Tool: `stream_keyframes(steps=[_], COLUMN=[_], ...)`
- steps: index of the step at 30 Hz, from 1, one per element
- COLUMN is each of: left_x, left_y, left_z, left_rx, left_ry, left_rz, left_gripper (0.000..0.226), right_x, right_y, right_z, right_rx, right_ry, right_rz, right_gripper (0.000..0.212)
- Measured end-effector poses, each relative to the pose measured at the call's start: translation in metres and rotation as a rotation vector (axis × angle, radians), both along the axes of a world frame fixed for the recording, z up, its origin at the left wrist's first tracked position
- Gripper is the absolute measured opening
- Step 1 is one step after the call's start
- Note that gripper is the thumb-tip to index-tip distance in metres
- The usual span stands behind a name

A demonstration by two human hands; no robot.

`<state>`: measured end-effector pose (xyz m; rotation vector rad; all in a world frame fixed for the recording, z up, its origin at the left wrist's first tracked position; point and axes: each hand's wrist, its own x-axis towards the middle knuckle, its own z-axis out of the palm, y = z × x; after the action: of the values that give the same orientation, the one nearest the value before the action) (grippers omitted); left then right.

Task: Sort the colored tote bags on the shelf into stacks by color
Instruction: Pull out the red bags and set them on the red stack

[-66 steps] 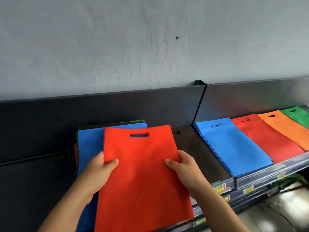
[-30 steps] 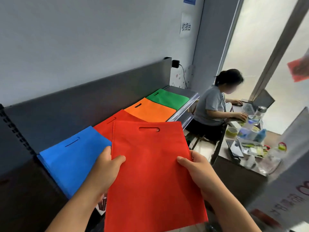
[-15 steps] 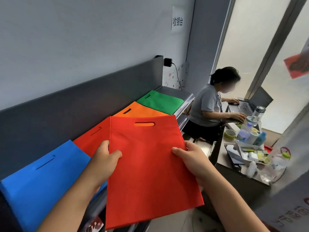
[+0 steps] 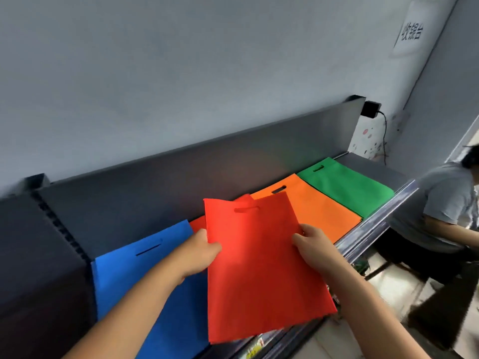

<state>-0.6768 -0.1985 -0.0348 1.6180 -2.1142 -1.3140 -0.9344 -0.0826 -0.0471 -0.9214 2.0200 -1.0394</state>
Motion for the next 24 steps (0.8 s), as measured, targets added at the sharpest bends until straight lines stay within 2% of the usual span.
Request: stream_keyframes(steps=[4, 10, 17, 22, 24], left_x=[-0.001, -0.007, -0.023, -0.037, -0.039], left_y=[-0.012, -0.021, -0.021, -0.01, -0.004], left_z=[-0.002, -0.014, -0.037, -0.044, -0.04], left_rx=[0.067, 0.162, 0.14, 0.081, 0.06], left_ry=[-0.025, -0.02, -0.086, -0.082, -0.076], left_rz=[0.03, 0.184, 0.365, 0.471, 0.515], left_gripper=[0.021, 0.023, 0.016, 0.01, 0.01], right_x=[-0.015, -0.041, -0.056, -0.062, -0.064], right_y=[-0.045, -0.098, -0.133, -0.14, -0.136], right_z=[-0.014, -0.033, -0.054, -0.066, -0.062], right_rx=[0.032, 0.068, 0.089, 0.184, 0.179], right_ry=[0.108, 0.118, 0.193, 0.44, 0.612], right_rz=[0.086, 0.211, 0.369, 0.47, 0.495], right_gripper=[0.02, 0.027, 0.029, 0.029, 0.033])
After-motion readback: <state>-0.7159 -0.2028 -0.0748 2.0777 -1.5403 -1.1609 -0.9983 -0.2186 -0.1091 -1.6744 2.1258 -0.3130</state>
